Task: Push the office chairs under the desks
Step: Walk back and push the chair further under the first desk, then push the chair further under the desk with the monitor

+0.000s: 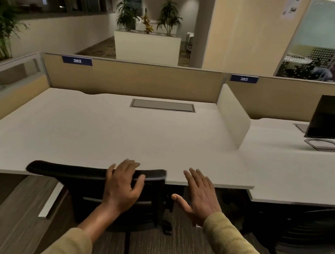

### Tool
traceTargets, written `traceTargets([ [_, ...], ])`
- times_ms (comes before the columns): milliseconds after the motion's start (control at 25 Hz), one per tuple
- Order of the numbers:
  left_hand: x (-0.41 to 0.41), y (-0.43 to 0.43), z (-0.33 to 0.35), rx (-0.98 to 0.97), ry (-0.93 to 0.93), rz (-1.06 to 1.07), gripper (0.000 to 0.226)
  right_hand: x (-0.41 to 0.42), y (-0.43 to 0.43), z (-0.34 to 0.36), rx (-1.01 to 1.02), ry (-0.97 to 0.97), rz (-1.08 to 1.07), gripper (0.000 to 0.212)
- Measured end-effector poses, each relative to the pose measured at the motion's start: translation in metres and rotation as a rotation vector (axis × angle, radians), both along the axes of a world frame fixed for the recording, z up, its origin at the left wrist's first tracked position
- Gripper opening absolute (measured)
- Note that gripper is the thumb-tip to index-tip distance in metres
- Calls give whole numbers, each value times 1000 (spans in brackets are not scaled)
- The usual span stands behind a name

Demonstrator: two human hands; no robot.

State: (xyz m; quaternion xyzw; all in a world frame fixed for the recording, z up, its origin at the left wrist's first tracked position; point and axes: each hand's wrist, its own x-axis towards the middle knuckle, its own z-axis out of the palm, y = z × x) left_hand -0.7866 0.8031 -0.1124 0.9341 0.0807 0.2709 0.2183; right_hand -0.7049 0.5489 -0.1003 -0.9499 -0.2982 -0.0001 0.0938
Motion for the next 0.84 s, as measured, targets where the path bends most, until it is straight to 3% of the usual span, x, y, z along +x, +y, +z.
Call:
traceTargets([
  [200, 57, -173, -3, 26, 34, -197, 56, 21, -124, 16, -19, -38, -59, 93],
  [400, 94, -327, -3, -9, 50, -313, 58, 45, -261, 25, -32, -61, -107, 111],
  [720, 154, -473, 2, 26, 47, -445, 53, 89, -416, 28, -10, -74, -243, 99],
  [840, 191, -518, 0, 13, 33, -465, 53, 119, -461, 27, -24, -87, -259, 106],
])
